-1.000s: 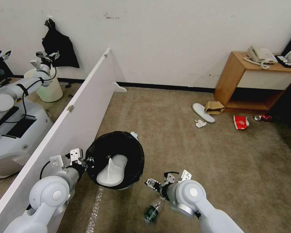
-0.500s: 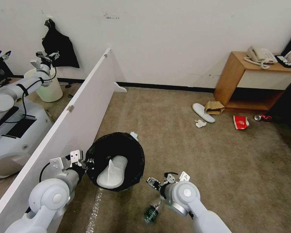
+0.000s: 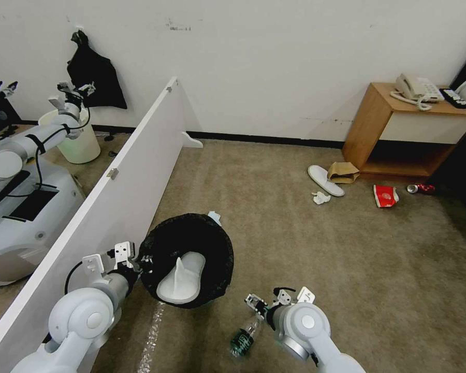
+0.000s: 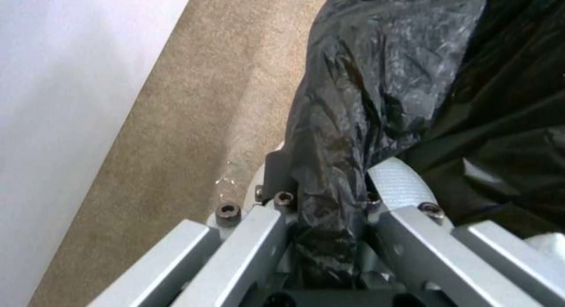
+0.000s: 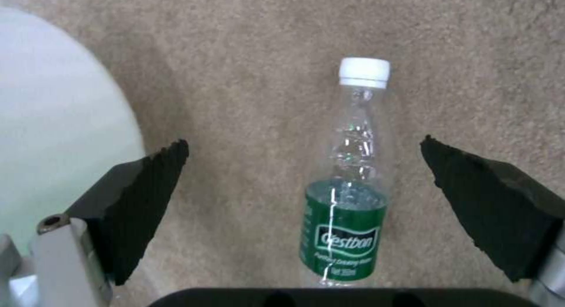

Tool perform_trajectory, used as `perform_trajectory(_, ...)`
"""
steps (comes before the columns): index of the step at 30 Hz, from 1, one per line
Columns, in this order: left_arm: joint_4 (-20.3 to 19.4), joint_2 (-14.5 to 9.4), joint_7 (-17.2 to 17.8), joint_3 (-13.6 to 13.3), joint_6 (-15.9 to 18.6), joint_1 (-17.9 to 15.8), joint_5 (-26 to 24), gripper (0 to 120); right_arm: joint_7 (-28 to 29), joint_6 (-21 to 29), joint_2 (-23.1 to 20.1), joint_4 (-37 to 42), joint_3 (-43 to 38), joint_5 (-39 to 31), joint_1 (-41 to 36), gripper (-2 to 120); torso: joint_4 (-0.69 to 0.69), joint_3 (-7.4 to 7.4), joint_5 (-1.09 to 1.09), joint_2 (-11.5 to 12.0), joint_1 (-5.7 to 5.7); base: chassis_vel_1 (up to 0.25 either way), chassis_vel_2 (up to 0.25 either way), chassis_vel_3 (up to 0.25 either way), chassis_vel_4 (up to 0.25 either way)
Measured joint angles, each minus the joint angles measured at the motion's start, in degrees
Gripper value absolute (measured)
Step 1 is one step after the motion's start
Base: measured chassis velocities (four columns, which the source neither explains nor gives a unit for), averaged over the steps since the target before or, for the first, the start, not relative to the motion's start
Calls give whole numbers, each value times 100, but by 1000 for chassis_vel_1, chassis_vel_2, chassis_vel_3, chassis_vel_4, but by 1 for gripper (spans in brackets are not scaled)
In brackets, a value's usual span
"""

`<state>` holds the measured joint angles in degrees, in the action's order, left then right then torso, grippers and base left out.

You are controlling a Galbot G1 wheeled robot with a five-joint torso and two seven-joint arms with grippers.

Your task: Pick up the trash bin, then pick up the garbage from the floor and place it into the trash bin.

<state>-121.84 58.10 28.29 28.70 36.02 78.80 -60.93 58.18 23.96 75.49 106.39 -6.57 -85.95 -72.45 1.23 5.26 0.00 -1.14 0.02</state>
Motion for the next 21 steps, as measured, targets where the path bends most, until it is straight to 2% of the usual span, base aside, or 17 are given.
perform_trajectory(9, 0, -3, -36, 9, -13, 37, 34, 2, -65, -6, 26, -196, -48, 133, -3, 100, 0, 0, 0, 0, 0, 0, 0, 0, 0)
perform_trajectory(21, 0, 3, -59, -70, -36, 65, 112, 2, -272, -28, 227, -835, -90, 550, 13, 100, 0, 0, 0, 0, 0, 0, 0, 0, 0)
